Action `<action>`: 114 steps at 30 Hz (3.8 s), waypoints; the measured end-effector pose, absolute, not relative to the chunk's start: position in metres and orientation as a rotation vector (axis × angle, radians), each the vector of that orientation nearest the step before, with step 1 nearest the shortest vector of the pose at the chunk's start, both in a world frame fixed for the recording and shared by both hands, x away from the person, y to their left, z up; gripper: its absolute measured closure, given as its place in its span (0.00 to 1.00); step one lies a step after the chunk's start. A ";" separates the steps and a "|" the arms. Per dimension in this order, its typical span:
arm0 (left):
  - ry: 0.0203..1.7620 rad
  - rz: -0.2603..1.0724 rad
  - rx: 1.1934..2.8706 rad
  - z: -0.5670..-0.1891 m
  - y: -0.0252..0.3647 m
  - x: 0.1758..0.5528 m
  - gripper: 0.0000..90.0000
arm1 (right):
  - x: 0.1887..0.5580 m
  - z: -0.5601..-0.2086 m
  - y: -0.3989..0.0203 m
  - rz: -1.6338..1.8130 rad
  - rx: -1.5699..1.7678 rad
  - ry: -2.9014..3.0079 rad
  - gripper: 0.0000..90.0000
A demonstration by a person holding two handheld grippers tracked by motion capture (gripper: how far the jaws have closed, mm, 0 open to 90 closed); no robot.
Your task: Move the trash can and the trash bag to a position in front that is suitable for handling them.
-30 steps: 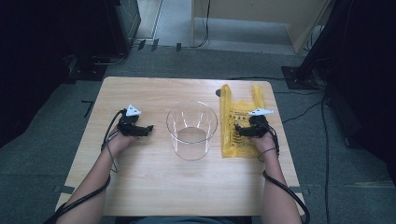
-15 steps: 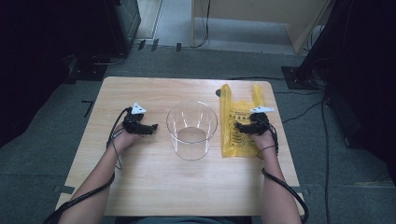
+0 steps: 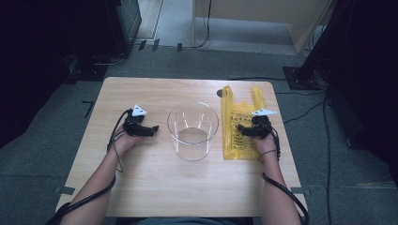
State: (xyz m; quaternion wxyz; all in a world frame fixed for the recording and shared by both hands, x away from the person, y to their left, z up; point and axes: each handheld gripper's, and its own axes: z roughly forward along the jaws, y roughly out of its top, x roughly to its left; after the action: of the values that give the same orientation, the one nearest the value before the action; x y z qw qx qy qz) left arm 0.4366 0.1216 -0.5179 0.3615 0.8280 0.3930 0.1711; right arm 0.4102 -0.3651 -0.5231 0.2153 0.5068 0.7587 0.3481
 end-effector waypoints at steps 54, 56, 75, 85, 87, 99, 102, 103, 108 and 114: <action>0.896 0.187 2.049 -0.468 0.103 0.427 0.27 | 0.399 -0.479 -0.341 1.258 1.221 2.165 1.00; 0.908 0.160 2.027 -0.463 0.103 0.427 0.27 | 0.398 -0.475 -0.340 1.281 1.202 2.151 1.00; 0.813 0.126 1.943 -0.410 0.101 0.414 0.28 | 0.386 -0.444 -0.337 1.534 1.110 2.048 1.00; 0.777 0.128 1.907 -0.391 0.098 0.408 0.28 | 0.383 -0.429 -0.329 1.665 1.055 2.003 1.00; 0.767 0.144 1.896 -0.385 0.097 0.406 0.28 | 0.383 -0.427 -0.325 1.684 1.042 2.002 1.00; 0.705 0.141 1.872 -0.370 0.086 0.395 0.28 | 0.378 -0.406 -0.318 1.851 0.983 1.919 1.00; 0.695 0.140 1.876 -0.369 0.082 0.394 0.28 | 0.376 -0.401 -0.317 1.879 0.969 1.903 1.00; 0.694 0.140 1.876 -0.369 0.081 0.394 0.28 | 0.376 -0.399 -0.317 1.884 0.969 1.899 1.00; 0.687 0.129 1.875 -0.369 0.074 0.391 0.28 | 0.373 -0.391 -0.315 1.921 0.953 1.876 1.00; 0.642 0.129 1.867 -0.362 0.065 0.384 0.28 | 0.368 -0.376 -0.306 1.996 0.893 1.846 1.00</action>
State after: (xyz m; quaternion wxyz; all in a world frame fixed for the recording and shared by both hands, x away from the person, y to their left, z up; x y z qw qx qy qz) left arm 0.3840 0.0647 -0.3621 0.5495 0.7884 0.2713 0.0547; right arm 0.3685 -0.3063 -0.3762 0.1395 0.3089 0.6387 0.6908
